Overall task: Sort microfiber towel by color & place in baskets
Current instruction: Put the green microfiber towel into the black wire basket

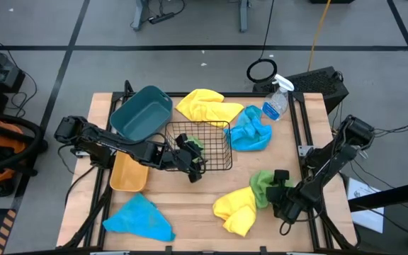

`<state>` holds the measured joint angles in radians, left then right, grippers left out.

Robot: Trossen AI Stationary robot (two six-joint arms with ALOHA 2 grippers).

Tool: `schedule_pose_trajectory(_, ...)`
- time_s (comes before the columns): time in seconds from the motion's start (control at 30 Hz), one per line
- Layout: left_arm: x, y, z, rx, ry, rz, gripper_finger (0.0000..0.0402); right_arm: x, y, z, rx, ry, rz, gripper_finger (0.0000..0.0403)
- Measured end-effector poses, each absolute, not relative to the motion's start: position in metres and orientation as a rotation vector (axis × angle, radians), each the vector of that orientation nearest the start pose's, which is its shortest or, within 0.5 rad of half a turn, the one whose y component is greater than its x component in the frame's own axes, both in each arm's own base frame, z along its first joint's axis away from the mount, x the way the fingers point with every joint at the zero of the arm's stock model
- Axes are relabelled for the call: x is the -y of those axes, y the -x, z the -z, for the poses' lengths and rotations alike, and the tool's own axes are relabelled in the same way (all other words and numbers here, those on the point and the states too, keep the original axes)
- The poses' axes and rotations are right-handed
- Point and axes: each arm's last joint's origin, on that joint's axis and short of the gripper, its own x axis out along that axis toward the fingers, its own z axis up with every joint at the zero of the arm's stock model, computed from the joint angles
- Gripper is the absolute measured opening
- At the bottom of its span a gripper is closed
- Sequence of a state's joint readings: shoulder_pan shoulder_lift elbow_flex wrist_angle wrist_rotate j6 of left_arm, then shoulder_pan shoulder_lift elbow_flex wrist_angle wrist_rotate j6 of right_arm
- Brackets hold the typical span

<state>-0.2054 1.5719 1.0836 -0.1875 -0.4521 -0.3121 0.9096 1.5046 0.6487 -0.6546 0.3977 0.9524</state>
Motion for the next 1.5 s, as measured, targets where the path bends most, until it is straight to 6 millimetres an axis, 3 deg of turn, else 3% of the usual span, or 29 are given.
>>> schedule_pose_trajectory(0.17,0.057,-0.333,-0.247,-0.595,0.081,-0.333,0.0244,-0.166,-0.143,-0.125,-1.203,0.071,0.158,0.0225)
schedule_pose_trajectory(0.4,0.057,-0.334,-0.247,-0.593,0.081,-0.333,0.0244,-0.164,-0.142,-0.129,-1.198,0.070,0.137,0.0053)
schedule_pose_trajectory(0.47,0.057,-0.334,-0.247,-0.590,0.082,-0.333,0.0244,-0.162,-0.142,-0.134,-1.182,0.091,0.148,0.0020)
schedule_pose_trajectory(0.67,0.057,-0.336,-0.251,-0.547,0.095,-0.326,0.0244,-0.159,-0.145,-0.169,-1.089,0.202,0.244,0.0031)
schedule_pose_trajectory(0.87,0.057,-0.337,-0.251,-0.541,0.090,-0.323,0.0244,-0.157,-0.147,-0.222,-1.028,0.356,0.316,0.0021)
schedule_pose_trajectory(1.2,0.063,-0.344,-0.265,-0.401,0.030,-0.267,0.0244,-0.170,-0.154,-0.317,-0.532,0.661,0.330,0.0023)
schedule_pose_trajectory(1.33,0.073,-0.346,-0.272,-0.333,-0.027,-0.195,0.0244,-0.173,-0.149,-0.330,-0.390,0.640,0.365,0.0024)
schedule_pose_trajectory(1.5,0.085,-0.346,-0.282,-0.230,-0.060,-0.145,0.0244,-0.179,-0.153,-0.318,-0.331,0.553,0.385,0.0024)
